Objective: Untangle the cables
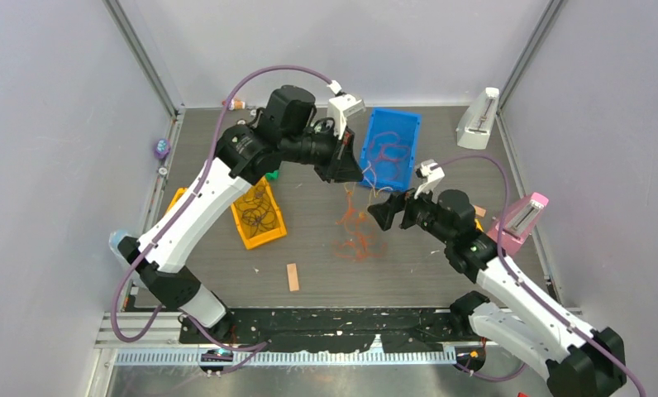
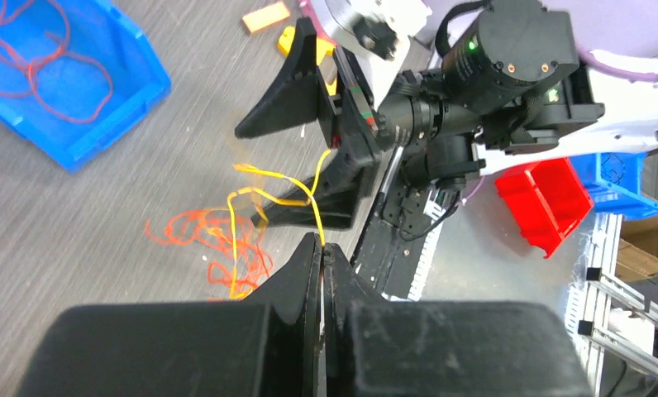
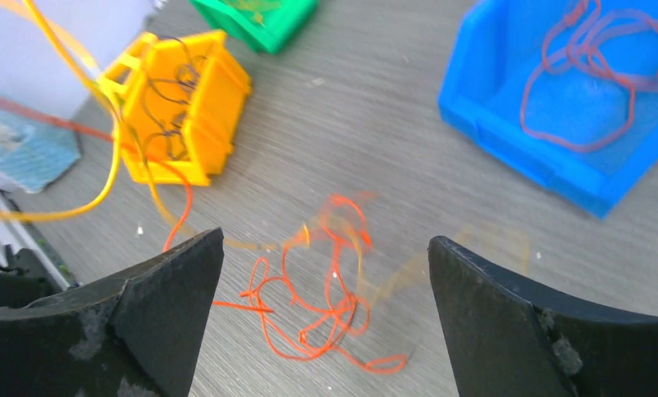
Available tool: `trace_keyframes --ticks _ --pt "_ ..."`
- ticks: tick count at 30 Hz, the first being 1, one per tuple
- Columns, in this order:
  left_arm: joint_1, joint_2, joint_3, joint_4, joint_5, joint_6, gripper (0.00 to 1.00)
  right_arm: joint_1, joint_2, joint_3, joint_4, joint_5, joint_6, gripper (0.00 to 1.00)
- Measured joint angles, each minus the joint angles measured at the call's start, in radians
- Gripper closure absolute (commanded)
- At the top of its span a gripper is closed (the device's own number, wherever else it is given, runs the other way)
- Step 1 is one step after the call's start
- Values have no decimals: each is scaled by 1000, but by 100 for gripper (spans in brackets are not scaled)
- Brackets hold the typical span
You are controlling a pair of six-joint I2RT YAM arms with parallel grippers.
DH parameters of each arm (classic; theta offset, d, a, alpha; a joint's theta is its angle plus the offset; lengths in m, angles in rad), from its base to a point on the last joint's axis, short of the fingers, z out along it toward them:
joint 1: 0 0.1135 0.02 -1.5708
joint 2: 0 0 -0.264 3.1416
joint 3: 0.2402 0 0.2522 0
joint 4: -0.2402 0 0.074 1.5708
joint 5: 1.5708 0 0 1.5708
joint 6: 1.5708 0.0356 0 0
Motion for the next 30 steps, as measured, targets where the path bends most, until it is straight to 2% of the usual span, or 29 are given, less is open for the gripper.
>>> trace_keyframes --ticks 4,7,12,21,26,27,28,29,30 --pt "0 43 130 -58 28 18 100 0 -108 -39 91 -86 -23 0" --pt "0 66 175 -77 55 23 100 0 -128 -42 165 -167 -23 0" --pt "0 90 206 -85 104 9 100 3 -64 -43 272 -261 -14 5" --pt "0 90 245 -13 206 -70 100 18 60 -88 454 -305 35 2" --pt "0 90 269 35 290 -111 100 24 100 -88 506 -303 49 26" --pt "0 90 269 43 306 -118 100 28 106 -85 516 -303 53 42" --pt "0 92 269 53 319 -127 100 32 112 -81 523 -303 57 50" --pt "0 93 269 60 329 -132 100 37 117 -75 529 -303 59 70" --pt "0 94 269 64 335 -135 100 40 122 -68 530 -301 60 79"
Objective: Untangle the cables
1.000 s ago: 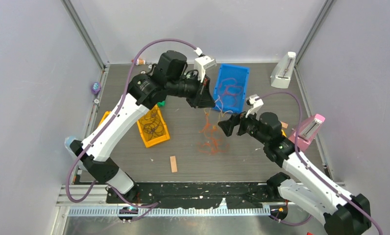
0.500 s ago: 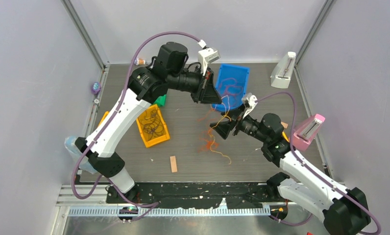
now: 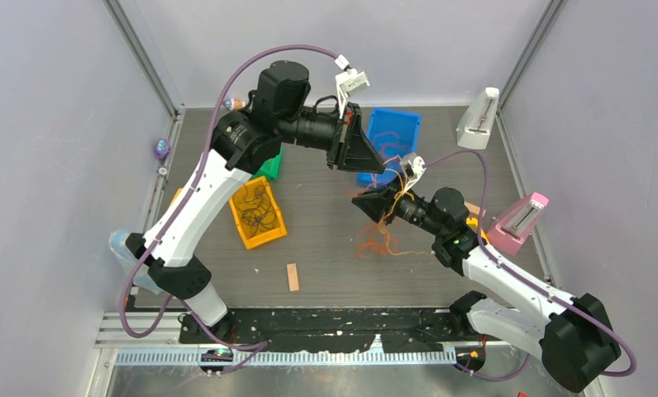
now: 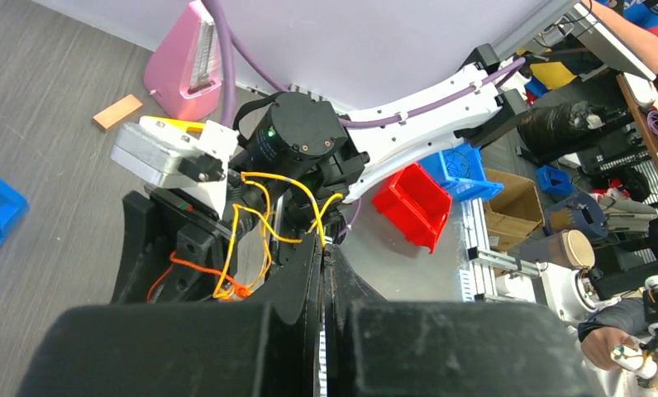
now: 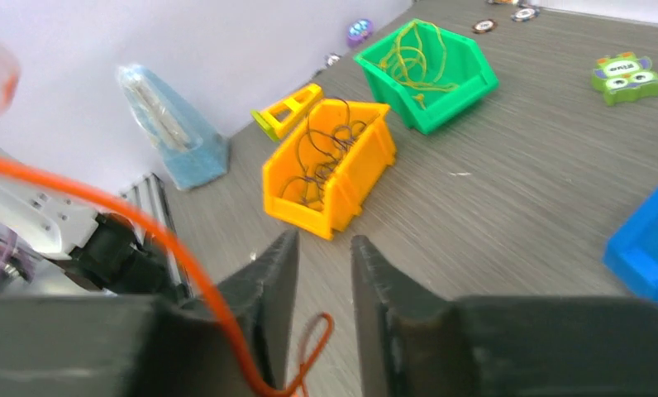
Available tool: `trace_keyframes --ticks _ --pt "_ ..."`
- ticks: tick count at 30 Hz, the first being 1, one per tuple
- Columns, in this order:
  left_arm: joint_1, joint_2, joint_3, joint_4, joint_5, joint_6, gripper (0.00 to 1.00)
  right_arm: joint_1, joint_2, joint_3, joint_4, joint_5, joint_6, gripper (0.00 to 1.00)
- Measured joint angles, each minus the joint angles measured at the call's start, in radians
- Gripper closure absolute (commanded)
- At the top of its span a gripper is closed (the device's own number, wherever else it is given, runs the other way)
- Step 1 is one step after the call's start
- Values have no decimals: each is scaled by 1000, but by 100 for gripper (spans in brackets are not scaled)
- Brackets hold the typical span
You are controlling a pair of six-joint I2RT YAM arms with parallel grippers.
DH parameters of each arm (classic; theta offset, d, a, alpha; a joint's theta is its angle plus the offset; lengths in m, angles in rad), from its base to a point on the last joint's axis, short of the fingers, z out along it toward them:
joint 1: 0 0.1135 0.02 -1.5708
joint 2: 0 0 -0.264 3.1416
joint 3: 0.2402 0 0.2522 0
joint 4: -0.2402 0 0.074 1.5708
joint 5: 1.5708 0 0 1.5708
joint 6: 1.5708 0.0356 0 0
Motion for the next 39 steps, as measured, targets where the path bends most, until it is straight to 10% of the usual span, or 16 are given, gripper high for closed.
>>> trace_keyframes --ticks 3,21,39 --pt "6 2 0 13 8 -5 100 8 14 30 -4 17 6 94" --pt "485 -238 -238 266 -133 -125 100 -52 -159 -140 -625 748 294 95" --pt "596 24 61 251 -251 -130 100 -52 -288 -150 -785 840 287 95"
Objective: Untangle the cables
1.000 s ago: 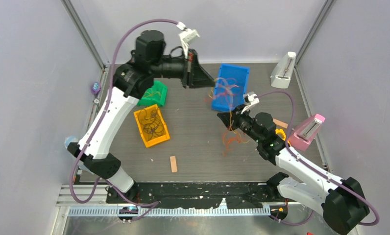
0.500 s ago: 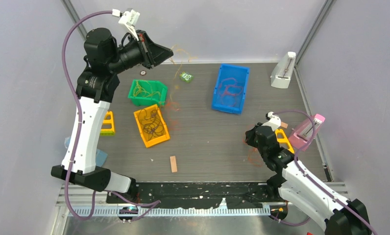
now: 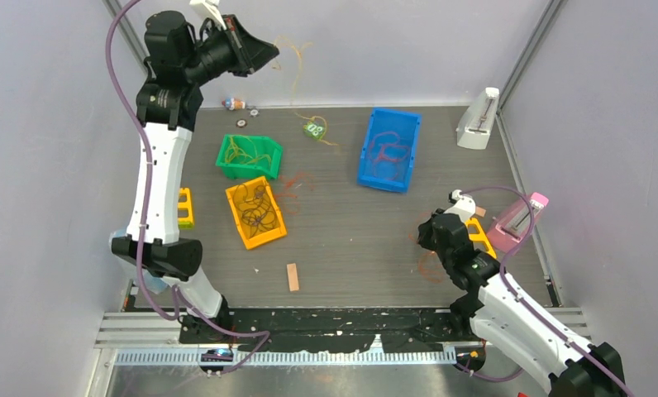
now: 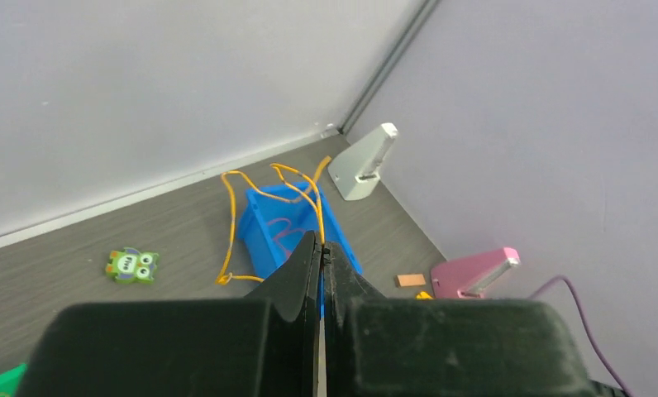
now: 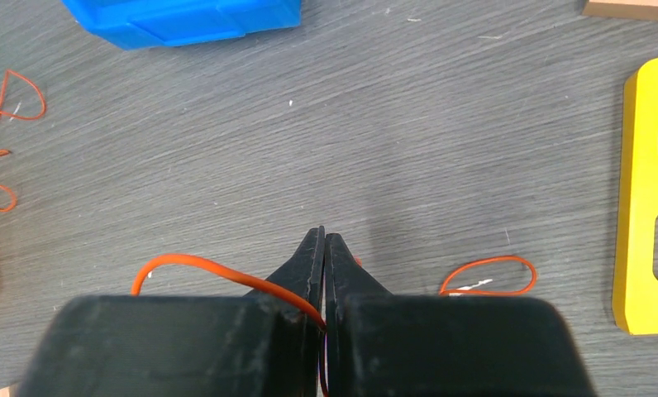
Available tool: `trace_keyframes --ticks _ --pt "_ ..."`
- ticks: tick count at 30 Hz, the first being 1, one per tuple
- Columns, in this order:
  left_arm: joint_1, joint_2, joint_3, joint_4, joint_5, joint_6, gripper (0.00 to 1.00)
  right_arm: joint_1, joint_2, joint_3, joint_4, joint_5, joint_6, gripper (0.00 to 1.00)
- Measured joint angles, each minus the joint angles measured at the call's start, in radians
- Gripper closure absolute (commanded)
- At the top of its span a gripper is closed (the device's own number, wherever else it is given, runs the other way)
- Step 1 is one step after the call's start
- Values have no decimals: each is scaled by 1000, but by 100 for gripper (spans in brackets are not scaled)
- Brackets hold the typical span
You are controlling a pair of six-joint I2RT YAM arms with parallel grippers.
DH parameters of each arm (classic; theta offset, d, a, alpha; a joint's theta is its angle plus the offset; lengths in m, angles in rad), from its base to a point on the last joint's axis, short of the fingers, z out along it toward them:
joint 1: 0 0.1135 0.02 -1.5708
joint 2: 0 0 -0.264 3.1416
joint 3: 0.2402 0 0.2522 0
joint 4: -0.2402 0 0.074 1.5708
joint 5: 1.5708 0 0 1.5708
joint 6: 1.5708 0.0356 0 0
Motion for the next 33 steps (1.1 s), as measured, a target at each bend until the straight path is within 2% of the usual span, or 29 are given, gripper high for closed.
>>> trace_keyframes --ticks 4,7,21,24,28,33 --pt "37 29 27 -3 0 -18 100 0 0 15 -3 -8 -19 95" --pt "61 14 -26 23 2 -26 100 0 1 25 -1 -16 -26 95" --pt "213 -21 -612 170 -78 8 100 0 58 77 -2 -72 -68 95" --pt "251 -19 -691 198 -102 8 100 0 69 91 -5 -74 -77 95" --pt "274 -5 -724 238 -112 7 100 0 89 114 -5 -78 -83 95" --pt "249 12 -709 274 -82 3 100 0 107 124 -2 -87 -83 95"
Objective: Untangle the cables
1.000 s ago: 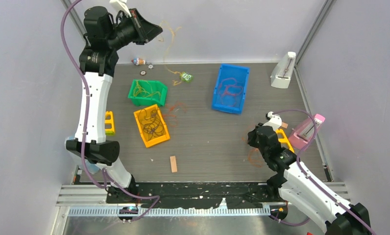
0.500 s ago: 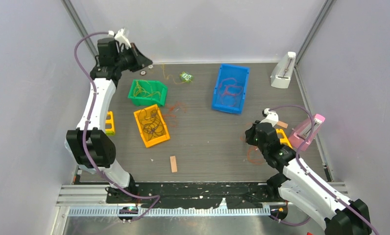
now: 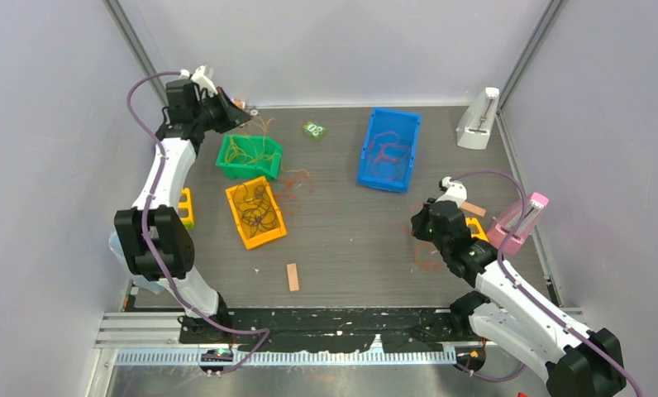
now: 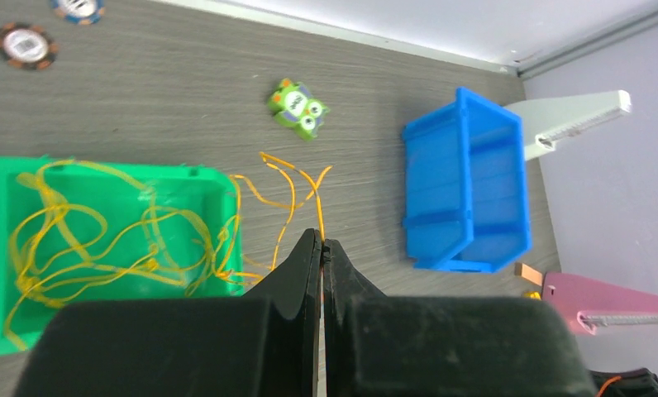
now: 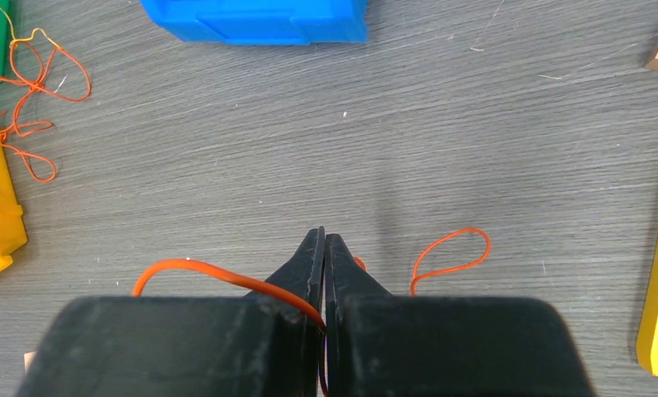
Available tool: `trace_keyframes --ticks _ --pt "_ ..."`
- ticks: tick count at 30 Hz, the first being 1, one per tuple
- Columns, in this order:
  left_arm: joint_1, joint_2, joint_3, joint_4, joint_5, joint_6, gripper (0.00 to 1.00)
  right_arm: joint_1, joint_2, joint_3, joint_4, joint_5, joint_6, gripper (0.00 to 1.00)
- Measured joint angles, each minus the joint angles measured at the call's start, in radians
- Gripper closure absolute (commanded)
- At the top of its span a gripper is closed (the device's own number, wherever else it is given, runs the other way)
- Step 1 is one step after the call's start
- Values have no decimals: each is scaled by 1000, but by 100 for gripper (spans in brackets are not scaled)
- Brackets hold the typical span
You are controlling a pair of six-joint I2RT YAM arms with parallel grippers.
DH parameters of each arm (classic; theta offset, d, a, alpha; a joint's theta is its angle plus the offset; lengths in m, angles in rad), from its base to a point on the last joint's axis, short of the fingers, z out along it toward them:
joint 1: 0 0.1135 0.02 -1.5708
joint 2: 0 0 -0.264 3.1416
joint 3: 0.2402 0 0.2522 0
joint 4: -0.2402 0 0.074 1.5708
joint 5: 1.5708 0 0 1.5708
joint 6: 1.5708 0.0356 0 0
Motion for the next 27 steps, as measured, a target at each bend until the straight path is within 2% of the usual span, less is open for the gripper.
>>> trace_keyframes --ticks 7,14,18,22,27 --pt "-71 0 115 7 32 -3 100 0 8 0 1 -14 2 95" --pt "-61 -11 330 -1 10 -8 100 0 8 0 1 -21 2 95" --pt "-42 -39 373 -3 -2 -10 100 0 8 0 1 -26 2 95" --pt "-2 -69 344 -5 -32 -8 100 0 8 0 1 -31 2 95" --pt "26 -135 150 26 -154 6 100 0 8 0 1 -35 2 95"
